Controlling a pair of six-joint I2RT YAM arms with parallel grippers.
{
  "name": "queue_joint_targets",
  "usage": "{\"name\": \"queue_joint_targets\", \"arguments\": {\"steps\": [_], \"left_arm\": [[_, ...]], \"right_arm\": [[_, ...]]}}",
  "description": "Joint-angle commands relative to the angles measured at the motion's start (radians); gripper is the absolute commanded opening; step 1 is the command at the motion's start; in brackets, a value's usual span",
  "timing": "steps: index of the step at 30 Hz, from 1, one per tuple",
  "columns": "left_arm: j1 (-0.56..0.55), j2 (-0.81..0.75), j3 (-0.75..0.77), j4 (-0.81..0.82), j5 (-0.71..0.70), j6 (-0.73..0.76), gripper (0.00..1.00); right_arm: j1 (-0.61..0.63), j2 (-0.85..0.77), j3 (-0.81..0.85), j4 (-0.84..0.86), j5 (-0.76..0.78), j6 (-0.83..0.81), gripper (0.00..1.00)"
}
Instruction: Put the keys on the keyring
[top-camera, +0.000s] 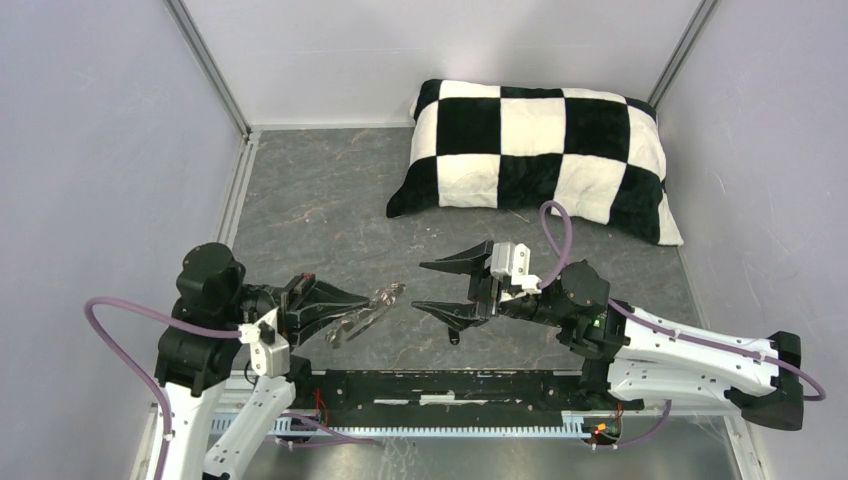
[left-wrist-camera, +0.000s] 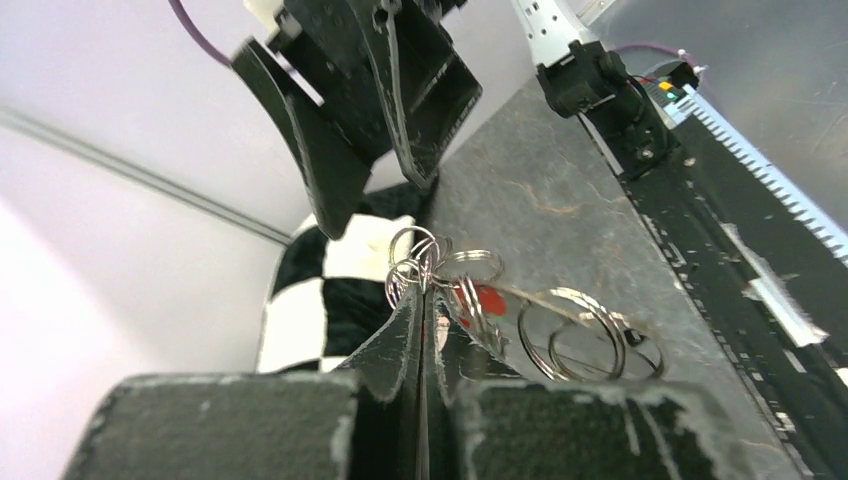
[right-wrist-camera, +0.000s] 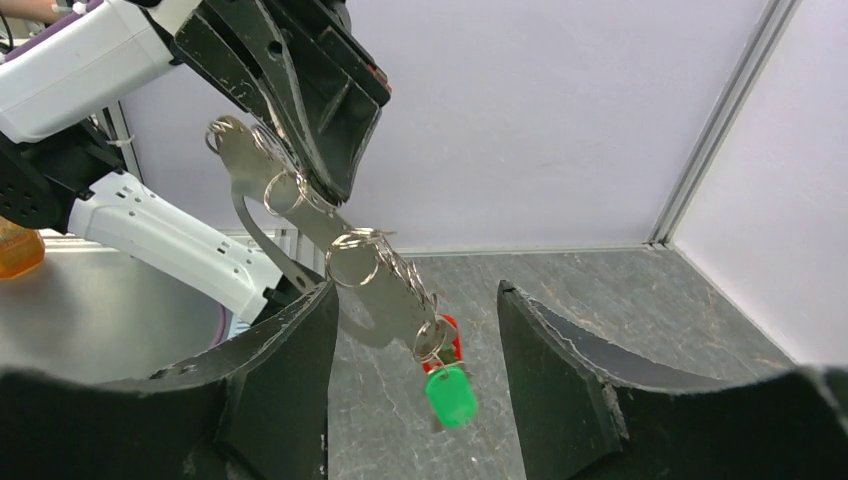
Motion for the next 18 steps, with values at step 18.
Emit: {"name": "queue_joint_targets", "arguments": {"steps": [18], "left_arm": [[0.001, -0.027, 0.034, 0.369, 0.194, 0.046, 0.02]], "right_arm": [[0.004, -0.033, 0.015, 0.152, -0.065, 0.050, 0.65]]}}
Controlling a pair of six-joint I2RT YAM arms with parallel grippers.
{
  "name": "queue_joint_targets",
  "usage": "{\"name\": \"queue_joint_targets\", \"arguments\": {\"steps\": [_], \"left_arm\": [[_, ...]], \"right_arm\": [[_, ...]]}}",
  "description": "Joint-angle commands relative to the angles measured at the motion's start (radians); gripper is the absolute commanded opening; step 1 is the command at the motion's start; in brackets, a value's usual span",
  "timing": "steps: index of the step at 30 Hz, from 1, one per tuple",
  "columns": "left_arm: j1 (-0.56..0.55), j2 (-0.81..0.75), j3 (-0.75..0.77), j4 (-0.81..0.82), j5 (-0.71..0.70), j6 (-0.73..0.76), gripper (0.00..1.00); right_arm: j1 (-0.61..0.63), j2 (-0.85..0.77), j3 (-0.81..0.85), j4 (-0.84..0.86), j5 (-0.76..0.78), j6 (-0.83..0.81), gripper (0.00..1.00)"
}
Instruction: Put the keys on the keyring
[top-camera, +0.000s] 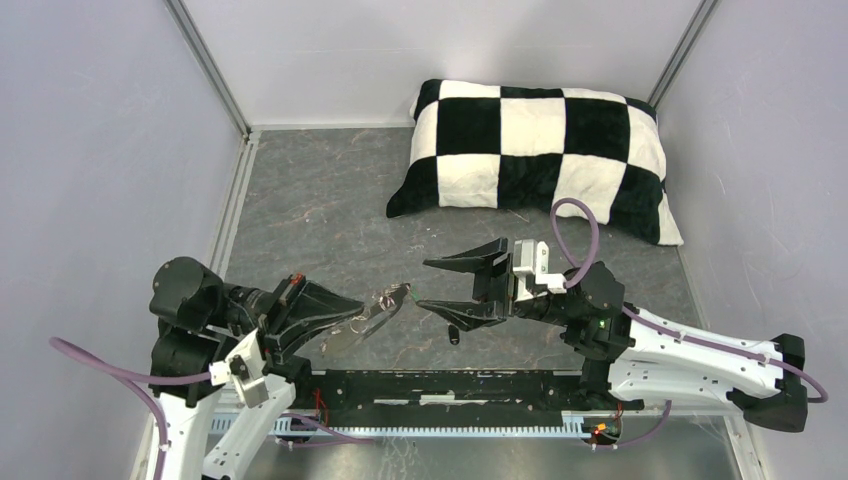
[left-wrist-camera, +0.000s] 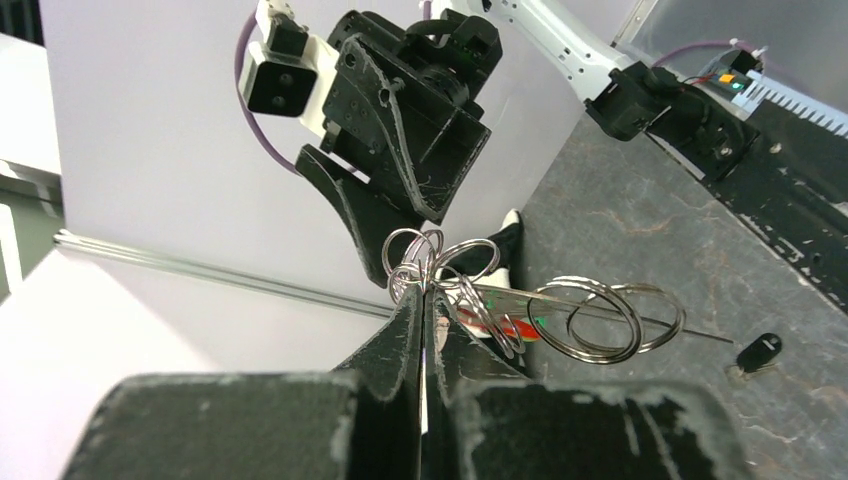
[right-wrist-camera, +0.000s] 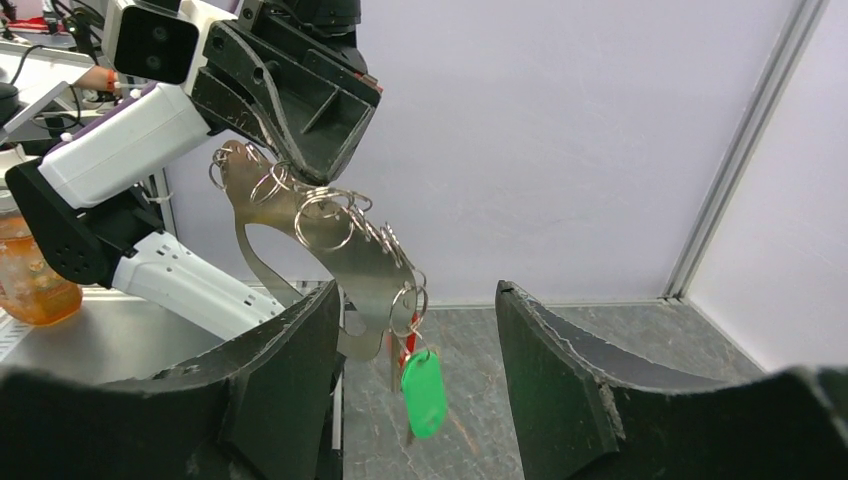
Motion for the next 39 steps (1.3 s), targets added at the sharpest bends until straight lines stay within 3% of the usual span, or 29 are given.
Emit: {"name": "queue_joint_targets", "arguments": {"steps": [1, 8, 14, 17, 21, 26, 32, 35, 39], "left_arm": [[0.002, -0.009, 0.001, 0.103, 0.064, 0.020, 0.02], [0.002, -0.007, -0.008, 0.102, 0.055, 0.024, 0.02], [0.002, 0.015, -0.031, 0.079, 0.004, -0.011, 0.02], [0.002, 0.051, -0.070, 0.001, -0.082, -0.144, 0.02], [0.002, 0.117, -0.185, -0.143, -0.269, -0.170, 0.02], [0.002, 0.208, -0.183, -0.146, -0.355, -0.220, 0.02], [0.000, 0.225, -0.172, -0.179, -0.424, -0.193, 0.02], [0.000, 0.206, -0.179, -0.169, -0.491, -0.188, 0.02], [0.000, 0.169, -0.235, -0.070, -0.616, -0.316, 0.02]], "right_arm": [[0.005, -0.008, 0.020, 0.045, -0.047, -0.002, 0.65], [0.004, 0.008, 0.047, -0.002, -0.087, -0.021, 0.64], [0.005, 0.005, 0.067, -0.063, -0.034, -0.071, 0.66], [0.004, -0.011, 0.071, -0.120, 0.035, -0.088, 0.66], [0.004, -0.034, 0.050, -0.171, 0.115, -0.089, 0.69], [0.005, 0.020, 0.049, -0.254, 0.165, -0.048, 0.77], [0.006, 0.138, 0.029, -0.129, 0.162, 0.031, 0.83], [0.005, 0.221, 0.084, -0.186, 0.293, 0.069, 0.83], [0.007, 0.279, 0.137, -0.213, 0.407, 0.132, 0.94]]}}
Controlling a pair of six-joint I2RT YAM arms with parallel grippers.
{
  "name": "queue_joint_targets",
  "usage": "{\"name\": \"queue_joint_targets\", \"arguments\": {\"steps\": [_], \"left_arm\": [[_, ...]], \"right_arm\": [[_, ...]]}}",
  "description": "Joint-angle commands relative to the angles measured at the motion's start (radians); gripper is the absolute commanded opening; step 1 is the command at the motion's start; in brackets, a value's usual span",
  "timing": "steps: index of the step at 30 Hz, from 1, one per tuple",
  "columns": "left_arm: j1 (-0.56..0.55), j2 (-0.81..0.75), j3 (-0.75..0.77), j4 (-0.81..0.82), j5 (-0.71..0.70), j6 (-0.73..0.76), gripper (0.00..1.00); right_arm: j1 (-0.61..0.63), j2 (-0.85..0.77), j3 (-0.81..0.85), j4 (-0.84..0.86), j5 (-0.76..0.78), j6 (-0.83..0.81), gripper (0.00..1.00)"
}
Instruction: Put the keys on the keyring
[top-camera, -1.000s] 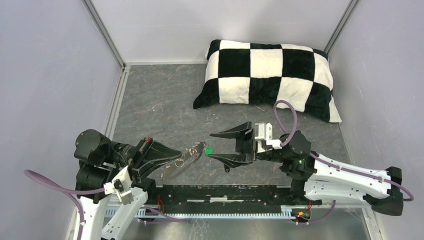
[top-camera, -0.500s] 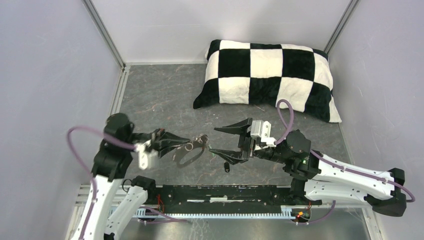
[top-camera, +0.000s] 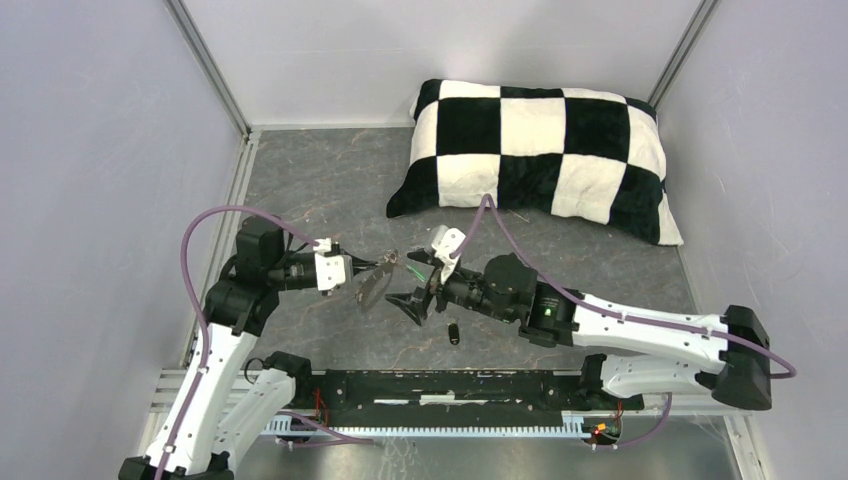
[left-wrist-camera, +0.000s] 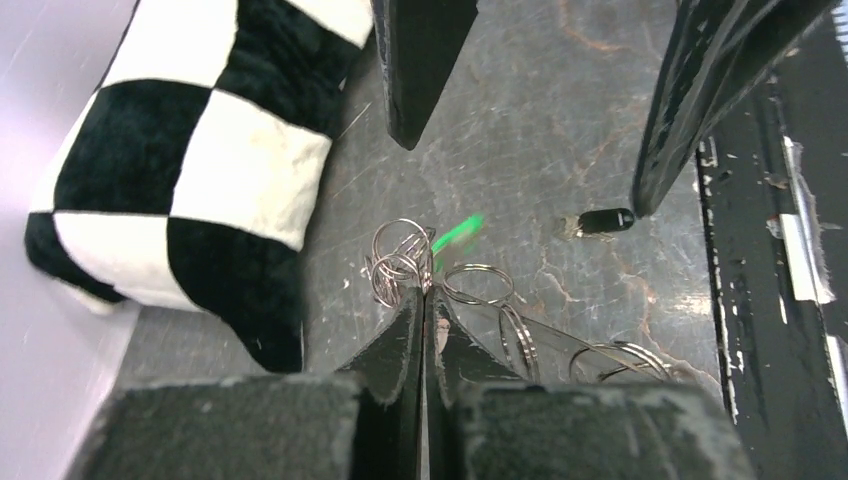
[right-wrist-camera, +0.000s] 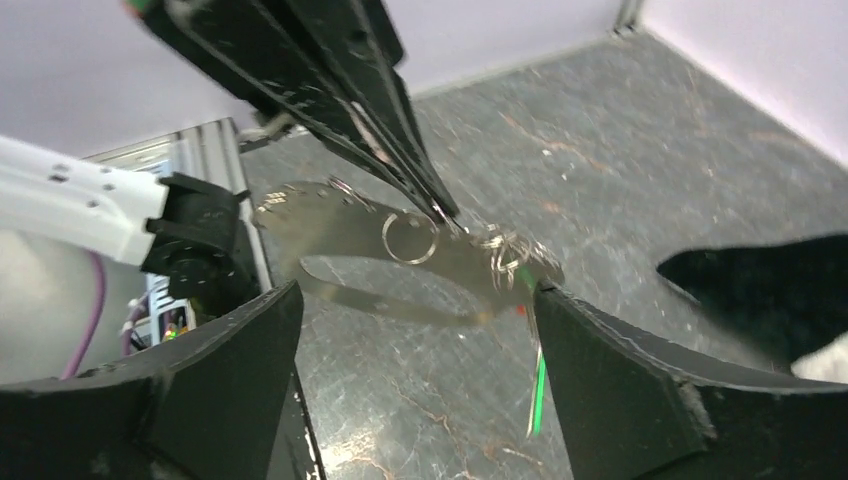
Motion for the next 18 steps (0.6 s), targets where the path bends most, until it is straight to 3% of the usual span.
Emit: {"name": "queue_joint_targets", "arguments": {"steps": [1, 8, 10, 15, 18], "left_arm": [[0.000, -0.048, -0.047, 0.136, -0.156, -0.187, 0.02], [0.000, -0.092, -0.146, 0.378, -0.384, -0.665, 0.02], [0.000, -0.111, -0.151, 0.412, -0.382, -0.747, 0.02], [0.000, -0.178, -0.137, 0.486, -0.024, -0.752, 0.02], [0.000, -0.216, -0.110, 0.440, 0.119, -0.678, 0.02]], "right_arm": [[0.007, 0.036, 0.080, 0.029, 0.171, 0.123, 0.94], [0.007, 0.062, 0.025, 0.133, 0.160, 0.251, 0.93], [0.003, 0.047, 0.009, 0.131, 0.164, 0.250, 0.93], [-0.022, -0.007, -0.009, 0.140, 0.046, 0.138, 0.88], [-0.036, -0.047, 0.032, 0.043, -0.056, 0.002, 0.84]]}}
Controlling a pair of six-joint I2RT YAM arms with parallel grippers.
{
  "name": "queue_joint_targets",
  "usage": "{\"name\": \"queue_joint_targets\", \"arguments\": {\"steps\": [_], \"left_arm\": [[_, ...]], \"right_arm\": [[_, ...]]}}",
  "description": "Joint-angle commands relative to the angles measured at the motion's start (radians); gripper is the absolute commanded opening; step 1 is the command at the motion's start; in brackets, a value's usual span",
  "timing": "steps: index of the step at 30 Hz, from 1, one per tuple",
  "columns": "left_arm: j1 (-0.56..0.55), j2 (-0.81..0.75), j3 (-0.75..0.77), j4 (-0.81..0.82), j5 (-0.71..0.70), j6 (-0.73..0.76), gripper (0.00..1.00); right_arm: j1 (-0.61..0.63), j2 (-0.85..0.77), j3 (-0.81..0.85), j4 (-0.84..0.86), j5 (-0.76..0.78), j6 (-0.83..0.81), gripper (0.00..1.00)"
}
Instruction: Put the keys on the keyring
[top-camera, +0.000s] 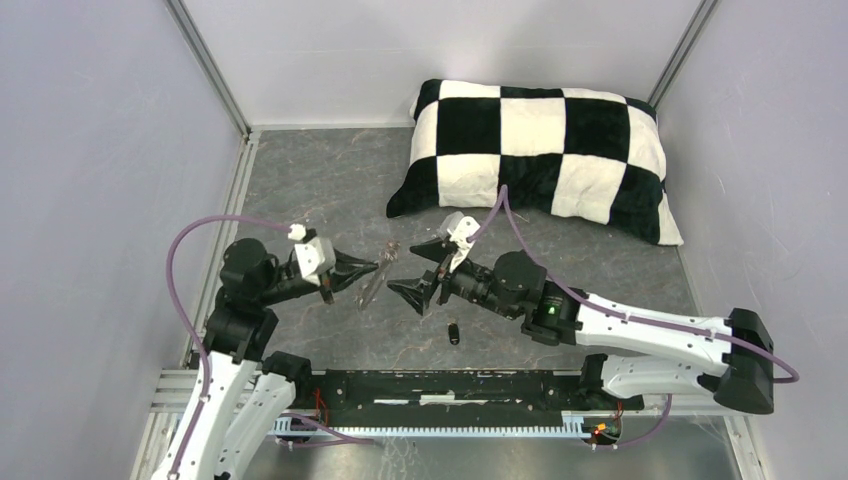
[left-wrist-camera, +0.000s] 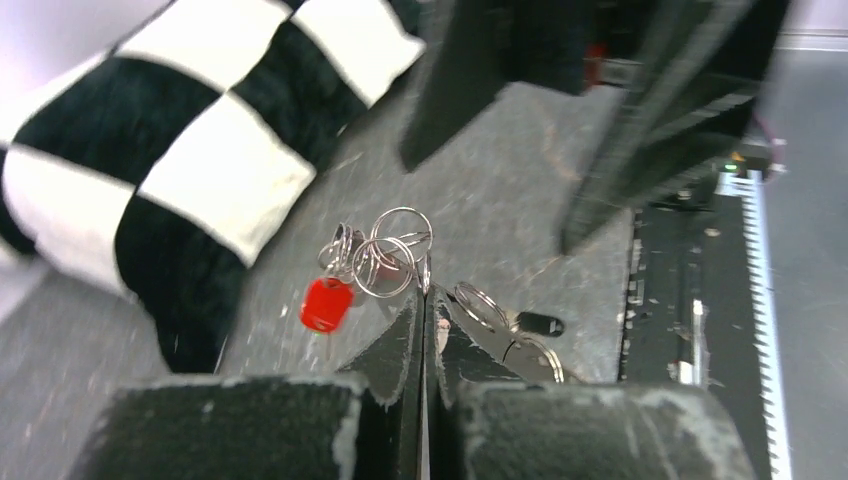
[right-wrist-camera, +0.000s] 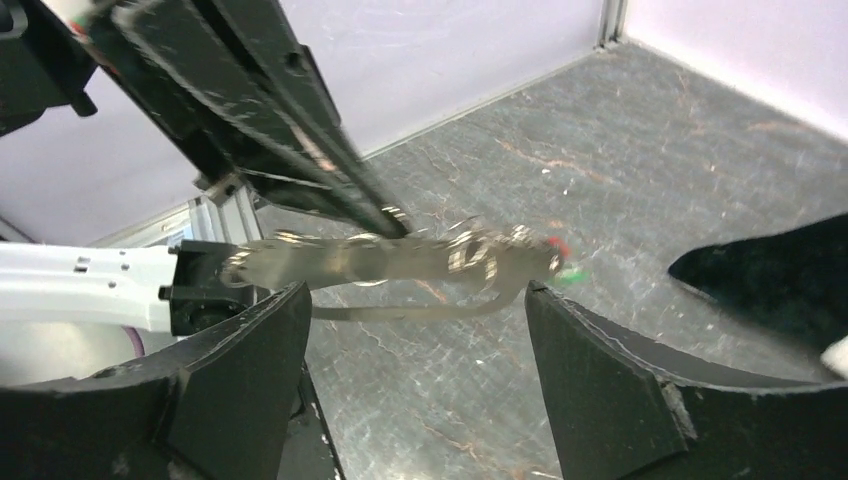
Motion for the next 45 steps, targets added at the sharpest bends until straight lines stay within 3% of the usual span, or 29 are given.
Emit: {"name": "queue_joint_targets", "arguments": {"steps": [1, 4, 6, 10, 15, 21, 28, 31, 37, 42, 45], "left_arm": [[-0.001, -0.062, 0.061, 0.041, 0.278, 0.003, 0.02], [-0.001, -0.079, 0.075, 0.004, 0.270, 0.006, 0.02], [-0.001, -0.084, 0.074, 0.003, 0.232, -0.020, 0.02], [-0.001, -0.092, 0.052, 0.065, 0.170, -0.147, 0.02], [-0.001, -0.100, 0.043, 0.141, 0.196, -0.236, 0.02], [-0.001, -0.134, 0.043, 0.144, 0.252, -0.167, 0.02], [-0.001, -0.169, 0.043, 0.144, 0.309, -0.050, 0.02], [-0.001, -0.174, 0.045, 0.144, 0.319, -0.045, 0.02], [-0.001, -0.194, 0.048, 0.113, 0.334, 0.003, 0.02], [-0.001, -0.194, 0.062, -0.040, 0.364, 0.145, 0.02], [-0.001, -0.192, 0.073, -0.153, 0.389, 0.240, 0.02]], "right_arm": [[-0.023, -0.086, 0.048, -0.053, -0.177, -0.177, 0.82], [-0.049, -0.141, 0.038, -0.057, -0.284, -0.186, 0.75], [-0.058, -0.171, 0.030, -0.068, -0.277, -0.157, 0.72], [-0.070, -0.174, 0.052, -0.178, -0.216, -0.064, 0.75], [-0.074, -0.179, 0.021, -0.191, -0.335, 0.003, 0.75], [-0.078, -0.150, -0.036, -0.119, -0.389, 0.070, 0.67], [-0.087, 0.018, -0.106, 0.111, -0.465, 0.306, 0.69], [-0.086, 0.052, -0.167, 0.271, -0.434, 0.397, 0.75], [-0.086, 0.051, -0.246, 0.514, -0.330, 0.445, 0.75], [-0.086, 0.016, -0.217, 0.499, -0.282, 0.363, 0.73], [-0.088, -0.028, -0.122, 0.255, -0.258, 0.198, 0.74]]}}
